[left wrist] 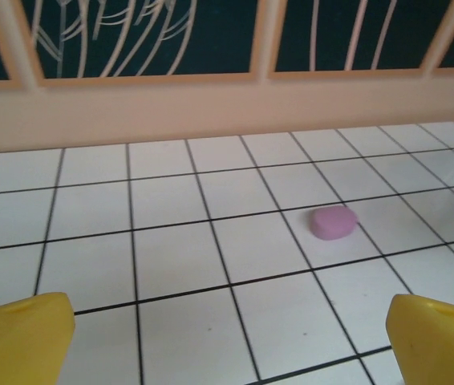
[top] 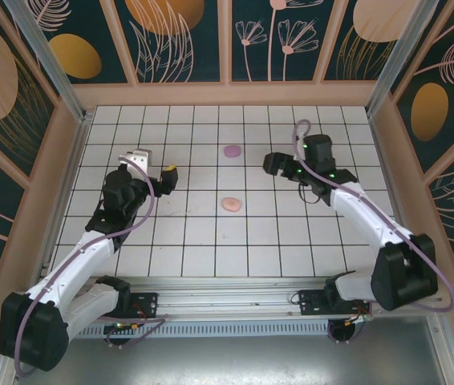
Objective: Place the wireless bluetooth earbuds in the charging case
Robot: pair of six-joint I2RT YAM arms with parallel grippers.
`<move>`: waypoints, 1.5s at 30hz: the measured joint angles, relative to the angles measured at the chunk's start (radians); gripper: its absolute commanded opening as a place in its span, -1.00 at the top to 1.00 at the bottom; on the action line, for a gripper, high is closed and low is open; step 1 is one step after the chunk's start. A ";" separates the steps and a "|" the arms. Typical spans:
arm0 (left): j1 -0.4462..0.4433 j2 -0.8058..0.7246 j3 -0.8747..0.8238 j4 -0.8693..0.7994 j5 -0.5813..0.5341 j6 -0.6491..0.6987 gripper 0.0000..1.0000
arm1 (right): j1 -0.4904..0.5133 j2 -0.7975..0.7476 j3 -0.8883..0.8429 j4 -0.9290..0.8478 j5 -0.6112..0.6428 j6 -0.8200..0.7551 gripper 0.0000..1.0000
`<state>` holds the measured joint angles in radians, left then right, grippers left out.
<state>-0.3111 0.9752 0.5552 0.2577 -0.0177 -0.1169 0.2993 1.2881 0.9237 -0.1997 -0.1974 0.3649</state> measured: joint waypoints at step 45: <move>0.241 0.542 -0.388 1.103 -0.202 0.108 -0.97 | -0.332 0.252 -0.724 1.453 0.259 -0.309 -0.98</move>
<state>-0.0704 1.5177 0.1677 1.3609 -0.2199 -0.0093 -0.0326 1.5398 0.1997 1.2537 0.0616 0.0555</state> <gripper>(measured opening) 0.985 0.990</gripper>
